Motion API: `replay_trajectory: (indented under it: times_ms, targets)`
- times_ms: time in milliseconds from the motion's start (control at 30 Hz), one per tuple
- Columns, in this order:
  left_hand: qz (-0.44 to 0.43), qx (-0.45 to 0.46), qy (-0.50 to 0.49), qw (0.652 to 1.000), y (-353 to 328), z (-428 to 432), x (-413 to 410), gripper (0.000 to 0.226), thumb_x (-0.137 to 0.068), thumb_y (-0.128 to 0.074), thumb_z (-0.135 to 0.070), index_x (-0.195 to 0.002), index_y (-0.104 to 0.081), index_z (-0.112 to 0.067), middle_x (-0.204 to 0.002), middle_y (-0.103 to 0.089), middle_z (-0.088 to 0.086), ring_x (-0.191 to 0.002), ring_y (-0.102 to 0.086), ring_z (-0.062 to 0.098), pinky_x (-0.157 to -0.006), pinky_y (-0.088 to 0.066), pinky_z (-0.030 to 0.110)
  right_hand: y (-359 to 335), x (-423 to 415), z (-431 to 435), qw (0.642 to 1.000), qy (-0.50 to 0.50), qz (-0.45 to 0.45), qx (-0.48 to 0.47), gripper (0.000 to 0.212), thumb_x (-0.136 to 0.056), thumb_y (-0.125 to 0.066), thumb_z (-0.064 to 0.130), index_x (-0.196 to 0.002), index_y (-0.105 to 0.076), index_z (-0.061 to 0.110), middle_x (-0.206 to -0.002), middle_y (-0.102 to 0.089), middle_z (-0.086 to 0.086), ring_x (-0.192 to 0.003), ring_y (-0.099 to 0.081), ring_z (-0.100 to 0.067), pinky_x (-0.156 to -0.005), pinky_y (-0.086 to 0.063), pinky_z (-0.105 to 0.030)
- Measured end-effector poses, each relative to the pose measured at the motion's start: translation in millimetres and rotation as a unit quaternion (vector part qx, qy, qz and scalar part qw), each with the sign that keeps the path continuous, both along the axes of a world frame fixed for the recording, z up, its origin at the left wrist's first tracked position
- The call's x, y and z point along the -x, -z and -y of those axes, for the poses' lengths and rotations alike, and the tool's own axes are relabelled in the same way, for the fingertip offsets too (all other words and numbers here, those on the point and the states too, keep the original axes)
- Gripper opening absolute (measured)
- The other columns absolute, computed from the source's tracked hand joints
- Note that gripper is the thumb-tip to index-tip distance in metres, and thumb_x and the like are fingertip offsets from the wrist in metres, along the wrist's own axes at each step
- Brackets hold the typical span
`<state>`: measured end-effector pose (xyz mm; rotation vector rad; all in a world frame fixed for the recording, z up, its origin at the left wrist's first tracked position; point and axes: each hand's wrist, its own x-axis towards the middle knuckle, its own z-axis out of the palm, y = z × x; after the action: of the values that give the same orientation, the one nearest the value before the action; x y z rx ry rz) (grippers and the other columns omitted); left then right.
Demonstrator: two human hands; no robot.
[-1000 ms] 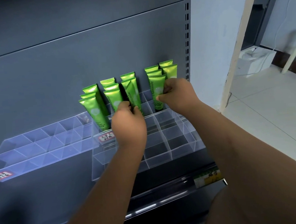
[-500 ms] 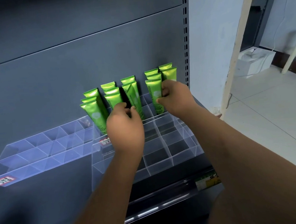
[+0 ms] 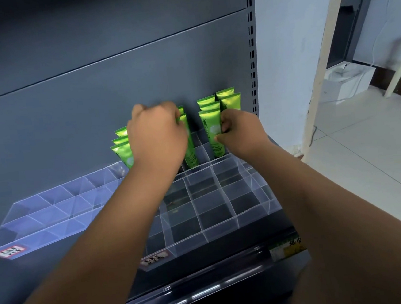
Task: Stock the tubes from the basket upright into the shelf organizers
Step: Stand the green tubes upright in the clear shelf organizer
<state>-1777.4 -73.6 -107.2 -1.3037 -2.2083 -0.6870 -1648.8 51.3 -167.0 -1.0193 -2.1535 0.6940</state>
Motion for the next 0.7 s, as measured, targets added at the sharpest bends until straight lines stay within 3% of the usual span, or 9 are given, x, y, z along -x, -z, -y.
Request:
replay_trajectory:
  times_ms: [167,367,500,700]
  targets:
    - [0.02,0.067,-0.018,0.997,-8,-6,3,0.024,-0.079,-0.059,-0.004,-0.095,-0.072,-0.017,-0.092,-0.073,0.009,-0.093,-0.061,0.04,-0.077,-0.044,0.036,0,1,1,1.0,-0.004,-0.01,0.006,0.027,-0.083,-0.074,0.01,-0.106,-0.059,0.014,-0.09,-0.066,-0.004,-0.086,-0.062,-0.025,-0.076,-0.055,-0.04]
    - [0.062,0.076,0.002,0.995,-10,-7,8,0.042,-0.075,-0.051,0.002,-0.099,-0.072,-0.024,-0.098,-0.074,0.003,-0.098,-0.064,0.035,-0.089,-0.051,0.041,0,1,2,1.0,-0.009,-0.009,0.014,0.027,-0.083,-0.072,0.008,-0.105,-0.058,0.015,-0.09,-0.067,-0.005,-0.087,-0.063,-0.027,-0.076,-0.056,-0.04]
    - [0.083,0.058,0.037,0.994,-7,-10,14,0.042,-0.072,-0.048,0.004,-0.095,-0.072,-0.021,-0.092,-0.076,0.005,-0.095,-0.067,0.034,-0.082,-0.056,0.044,0,1,1,1.0,-0.011,-0.012,0.016,0.027,-0.081,-0.073,0.007,-0.102,-0.057,0.014,-0.089,-0.067,-0.007,-0.087,-0.063,-0.028,-0.076,-0.056,-0.041]
    - [0.046,0.082,0.059,0.994,-7,-16,20,0.033,-0.079,-0.057,0.002,-0.096,-0.077,-0.019,-0.092,-0.076,0.007,-0.09,-0.068,0.034,-0.076,-0.055,0.036,2,1,0,1.0,-0.009,-0.018,0.013,0.026,-0.081,-0.073,0.006,-0.1,-0.057,0.014,-0.089,-0.067,-0.007,-0.086,-0.064,-0.028,-0.074,-0.054,-0.038]
